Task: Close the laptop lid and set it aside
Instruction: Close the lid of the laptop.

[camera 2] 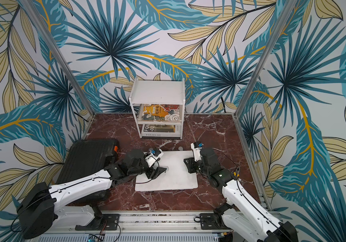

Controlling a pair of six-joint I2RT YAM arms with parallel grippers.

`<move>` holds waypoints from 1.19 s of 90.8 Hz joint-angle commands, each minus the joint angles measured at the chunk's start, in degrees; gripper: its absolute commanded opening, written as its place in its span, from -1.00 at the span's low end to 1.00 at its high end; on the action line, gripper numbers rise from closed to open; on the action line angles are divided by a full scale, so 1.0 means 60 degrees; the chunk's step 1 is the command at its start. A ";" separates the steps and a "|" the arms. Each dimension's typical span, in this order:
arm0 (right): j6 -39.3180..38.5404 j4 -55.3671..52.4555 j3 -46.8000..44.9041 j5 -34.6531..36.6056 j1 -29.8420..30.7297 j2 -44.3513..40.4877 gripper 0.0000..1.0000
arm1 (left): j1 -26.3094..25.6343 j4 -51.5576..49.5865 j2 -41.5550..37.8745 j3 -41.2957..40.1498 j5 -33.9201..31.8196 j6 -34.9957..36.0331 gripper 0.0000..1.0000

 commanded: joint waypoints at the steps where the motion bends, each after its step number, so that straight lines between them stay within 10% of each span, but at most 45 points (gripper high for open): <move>1: 0.0099 -0.0110 -0.0117 0.0268 0.0057 -0.0190 -0.44 | -0.0164 0.0835 -0.0126 -0.0533 -0.0420 -0.0188 0.48; 108: 0.1038 -0.1514 0.0503 0.3812 0.0038 -0.0711 0.15 | -0.1021 0.4529 0.2104 -0.1824 -0.1600 -0.0425 0.50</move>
